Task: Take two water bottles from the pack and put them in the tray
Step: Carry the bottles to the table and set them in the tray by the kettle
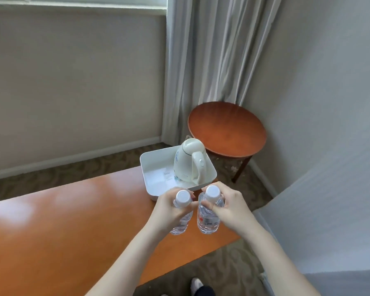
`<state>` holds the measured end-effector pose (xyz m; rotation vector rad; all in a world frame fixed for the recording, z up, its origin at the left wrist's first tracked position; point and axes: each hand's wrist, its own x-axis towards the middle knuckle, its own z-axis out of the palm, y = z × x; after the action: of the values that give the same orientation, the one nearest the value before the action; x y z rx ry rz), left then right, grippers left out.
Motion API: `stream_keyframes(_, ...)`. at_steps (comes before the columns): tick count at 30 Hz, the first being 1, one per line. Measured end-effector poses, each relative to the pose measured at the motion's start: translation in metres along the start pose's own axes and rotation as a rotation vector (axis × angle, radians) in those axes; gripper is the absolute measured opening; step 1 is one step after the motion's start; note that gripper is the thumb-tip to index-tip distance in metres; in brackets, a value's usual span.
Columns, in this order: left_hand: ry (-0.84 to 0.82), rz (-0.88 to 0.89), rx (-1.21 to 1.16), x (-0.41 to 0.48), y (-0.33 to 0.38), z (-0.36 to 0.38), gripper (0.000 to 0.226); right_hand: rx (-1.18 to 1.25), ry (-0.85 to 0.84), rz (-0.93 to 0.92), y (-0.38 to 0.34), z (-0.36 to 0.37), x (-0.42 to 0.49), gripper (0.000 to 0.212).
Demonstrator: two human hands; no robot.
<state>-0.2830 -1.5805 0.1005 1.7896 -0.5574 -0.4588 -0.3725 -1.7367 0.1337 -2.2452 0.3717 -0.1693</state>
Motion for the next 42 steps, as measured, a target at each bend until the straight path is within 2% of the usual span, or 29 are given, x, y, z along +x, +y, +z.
stream_keyframes(4, 0.085, -0.114, 0.063, 0.001, -0.019, 0.020, 0.029, 0.010, -0.160, -0.066, 0.035, 0.008, 0.022, 0.028)
stream_keyframes(8, 0.158, -0.239, 0.216, 0.000, -0.035, 0.039, 0.049, 0.033, -0.252, -0.102, 0.063, 0.022, 0.031, 0.029)
stream_keyframes(11, 0.205, -0.335, 0.298, -0.002, -0.043, 0.053, 0.053, 0.022, -0.282, -0.100, 0.081, 0.031, 0.031, 0.032)
stream_keyframes(19, 0.258, -0.484, 0.293, -0.006, -0.065, 0.074, 0.052, 0.043, -0.304, -0.069, 0.108, 0.050, 0.034, 0.031)
stream_keyframes(30, 0.256, -0.478, 0.255, 0.004, -0.080, 0.070, 0.056, -0.026, -0.364, -0.060, 0.116, 0.061, 0.049, 0.028)
stream_keyframes(34, 0.225, -0.476, 0.274, 0.000, -0.084, 0.073, 0.057, -0.079, -0.428, -0.115, 0.122, 0.059, 0.046, 0.031)
stream_keyframes(39, 0.160, -0.450, 0.350, -0.007, -0.086, 0.068, 0.084, -0.182, -0.471, -0.253, 0.121, 0.055, 0.045, 0.035)
stream_keyframes(42, 0.080, -0.442, 0.389, -0.011, -0.078, 0.057, 0.096, -0.333, -0.490, -0.319, 0.118, 0.050, 0.044, 0.047)
